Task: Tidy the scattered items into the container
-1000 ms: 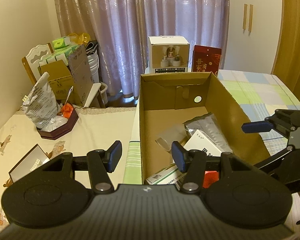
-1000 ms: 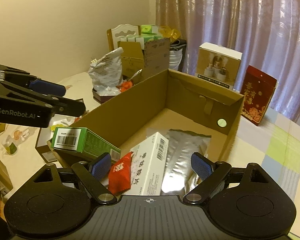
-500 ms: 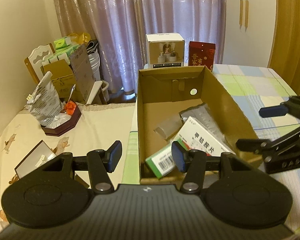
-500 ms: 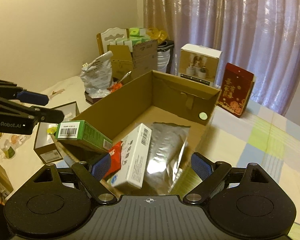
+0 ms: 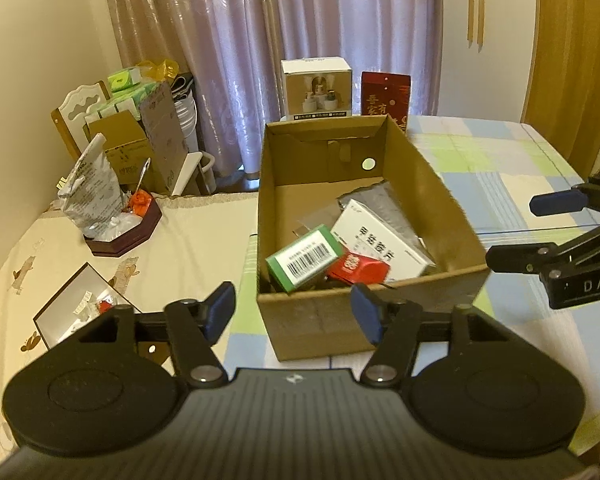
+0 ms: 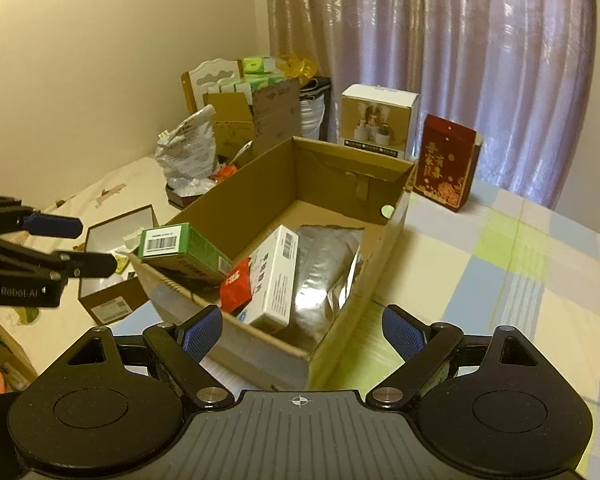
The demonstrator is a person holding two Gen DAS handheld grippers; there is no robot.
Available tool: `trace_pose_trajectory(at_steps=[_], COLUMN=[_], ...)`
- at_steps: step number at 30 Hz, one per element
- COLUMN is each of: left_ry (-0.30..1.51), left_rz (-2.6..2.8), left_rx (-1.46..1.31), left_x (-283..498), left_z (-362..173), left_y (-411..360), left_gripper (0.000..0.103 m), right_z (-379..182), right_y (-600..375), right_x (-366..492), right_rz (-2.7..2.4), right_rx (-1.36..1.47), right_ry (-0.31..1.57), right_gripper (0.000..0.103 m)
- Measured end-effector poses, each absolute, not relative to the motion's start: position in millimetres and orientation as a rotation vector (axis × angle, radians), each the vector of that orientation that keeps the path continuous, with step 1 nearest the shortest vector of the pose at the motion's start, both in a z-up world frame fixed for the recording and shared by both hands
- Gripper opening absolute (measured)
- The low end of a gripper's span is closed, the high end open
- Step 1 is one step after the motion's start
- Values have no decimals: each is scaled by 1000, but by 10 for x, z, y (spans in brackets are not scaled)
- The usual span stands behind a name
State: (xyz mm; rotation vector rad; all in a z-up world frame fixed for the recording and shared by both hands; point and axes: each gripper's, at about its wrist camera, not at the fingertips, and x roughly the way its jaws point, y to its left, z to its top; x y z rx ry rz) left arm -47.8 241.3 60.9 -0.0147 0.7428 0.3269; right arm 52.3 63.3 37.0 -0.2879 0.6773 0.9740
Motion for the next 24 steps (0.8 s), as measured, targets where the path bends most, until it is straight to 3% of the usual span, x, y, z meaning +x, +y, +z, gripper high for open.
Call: trace_pose_trajectory(at_steps=[8,9,10,24], left_ry=[742,740,740,742], left_rz=[338,339,340,372], left_rx=[-72,-82,-92,-150], left_x=[-723,-754,-783,-1038], left_z=[678,686,694,684], left_y=[2265,2251,2236,2057], left_gripper=[77,79,80,102], right_z=[477,483,492,646], right_y=[322,286,243,30], right_x=[340,322,309,59], right_rz=[927,921,913,845], right_rx=[-239,-229,-217,-140], right_ry=[691,692,696,757], right_gripper=[92,93,103,103])
